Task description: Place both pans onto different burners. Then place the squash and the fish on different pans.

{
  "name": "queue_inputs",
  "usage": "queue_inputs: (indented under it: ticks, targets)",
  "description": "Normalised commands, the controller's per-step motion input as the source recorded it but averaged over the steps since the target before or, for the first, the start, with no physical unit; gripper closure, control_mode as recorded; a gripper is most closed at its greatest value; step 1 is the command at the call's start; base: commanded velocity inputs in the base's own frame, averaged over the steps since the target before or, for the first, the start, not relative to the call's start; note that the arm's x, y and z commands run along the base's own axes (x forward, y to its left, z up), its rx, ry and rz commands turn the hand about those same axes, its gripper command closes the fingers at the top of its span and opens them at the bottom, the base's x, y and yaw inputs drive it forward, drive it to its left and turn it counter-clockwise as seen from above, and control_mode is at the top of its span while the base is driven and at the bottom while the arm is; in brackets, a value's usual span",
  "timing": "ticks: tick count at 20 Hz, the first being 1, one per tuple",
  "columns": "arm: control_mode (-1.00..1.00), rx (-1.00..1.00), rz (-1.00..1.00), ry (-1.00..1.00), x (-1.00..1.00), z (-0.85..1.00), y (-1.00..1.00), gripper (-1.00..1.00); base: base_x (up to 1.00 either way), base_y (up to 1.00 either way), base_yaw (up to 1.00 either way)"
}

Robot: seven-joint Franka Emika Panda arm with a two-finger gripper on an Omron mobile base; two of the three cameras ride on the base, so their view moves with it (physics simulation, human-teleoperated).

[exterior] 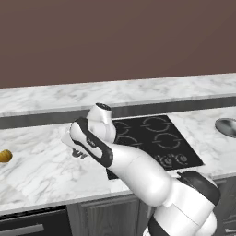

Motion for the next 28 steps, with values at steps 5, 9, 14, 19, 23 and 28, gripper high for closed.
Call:
queue_inputs:
  ticks: [5,9,14,19,23,28]
  targets:
    - [-1.00,0.00,-0.11,0.11,0.07,0.24,-0.30,1.00,0.00,0.00,0.00]
    - [-1.00,0.00,-0.09,0.12,0.06,0.12,-0.39,1.00,0.00,0.00,0.00]
    - [-1.00,0.00,-0.06,0.07,0.06,0.01,-0.46,1.00,0.00,0.00,0.00]
    - [-1.00,0.00,-0.01,0.01,0.17,0.00,-0.44,1.00,0.00,0.00,0.00]
    - [-1.00,0.00,0.00,0.00,0.23,0.00,-0.36,1.00,0.00,0.00,0.00]
    - [-1.00,-0.01,0.00,0.00,0.17,-0.12,-0.31,1.00,0.00,0.00,0.00]
